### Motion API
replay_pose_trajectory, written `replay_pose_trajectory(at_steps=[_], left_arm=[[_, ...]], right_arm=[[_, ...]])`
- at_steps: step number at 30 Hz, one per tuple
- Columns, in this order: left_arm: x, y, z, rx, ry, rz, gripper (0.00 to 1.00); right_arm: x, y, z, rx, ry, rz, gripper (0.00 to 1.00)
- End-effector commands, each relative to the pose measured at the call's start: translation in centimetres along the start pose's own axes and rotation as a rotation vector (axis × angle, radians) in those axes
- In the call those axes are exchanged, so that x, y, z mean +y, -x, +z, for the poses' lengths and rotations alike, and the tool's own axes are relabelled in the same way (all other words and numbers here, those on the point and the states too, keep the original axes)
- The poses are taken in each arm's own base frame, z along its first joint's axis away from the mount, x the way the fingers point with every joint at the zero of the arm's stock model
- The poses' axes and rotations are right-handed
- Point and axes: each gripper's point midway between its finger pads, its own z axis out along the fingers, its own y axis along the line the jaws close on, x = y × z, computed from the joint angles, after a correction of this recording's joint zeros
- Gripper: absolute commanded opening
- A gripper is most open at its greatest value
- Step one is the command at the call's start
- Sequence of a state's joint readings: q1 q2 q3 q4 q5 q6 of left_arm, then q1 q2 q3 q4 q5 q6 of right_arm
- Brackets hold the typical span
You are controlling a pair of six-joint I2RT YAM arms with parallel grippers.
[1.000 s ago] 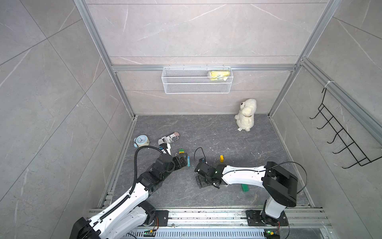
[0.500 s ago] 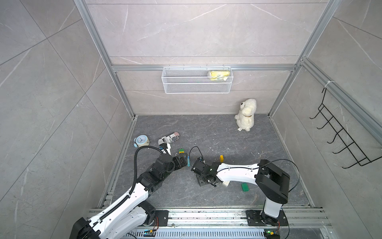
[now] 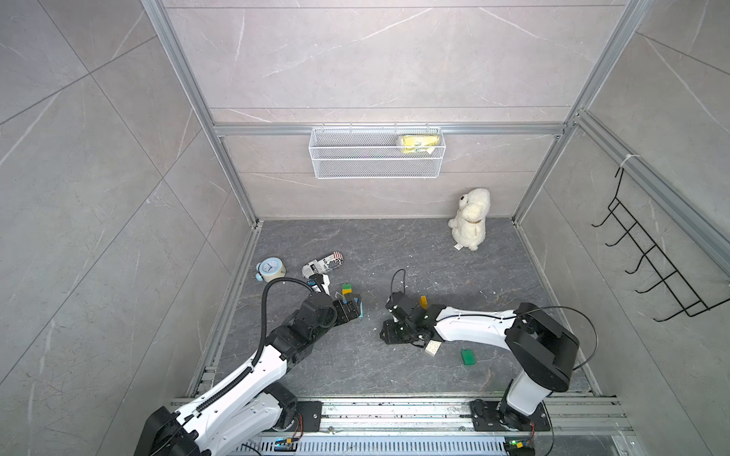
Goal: Assemble the letter h with lego
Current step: Adjust the lego brick at the center of the board.
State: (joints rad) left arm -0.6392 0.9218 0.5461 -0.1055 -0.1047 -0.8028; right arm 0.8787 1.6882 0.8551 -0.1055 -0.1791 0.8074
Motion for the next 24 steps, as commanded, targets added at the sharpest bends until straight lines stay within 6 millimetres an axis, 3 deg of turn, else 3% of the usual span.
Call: replay_pose_trajectory(at_steps=[1,6,10,14,24], left_arm=[[-2.5,0.8,0.2,0.016,-0.084,0.049,0.99],[-4.8,-0.3,1.3,0.09,-0.193,0.16,0.99],[-6.8,-1.9,2.0,0.141,-0.302,0.315,0.98],[-8.4,-4.8,2.5,0.191,-0.359,0.538,0.99],[-12.5,-7.8,2.8,0.194,-0.611,0.661,0.97]], right_arm=[[2.6,0.7,-1.7,0.009,0.285,0.164,0.37],[3.1,1.7,-5.2,0.042,0.495,0.269,0.37],[1.8,2.5,-7.6,0.05,0.558,0.302,0.36],[0.1,2.8,-9.6,0.057,0.591,0.337,0.36],[-0.7,2.1,-12.4,0.092,0.701,0.348,0.36]])
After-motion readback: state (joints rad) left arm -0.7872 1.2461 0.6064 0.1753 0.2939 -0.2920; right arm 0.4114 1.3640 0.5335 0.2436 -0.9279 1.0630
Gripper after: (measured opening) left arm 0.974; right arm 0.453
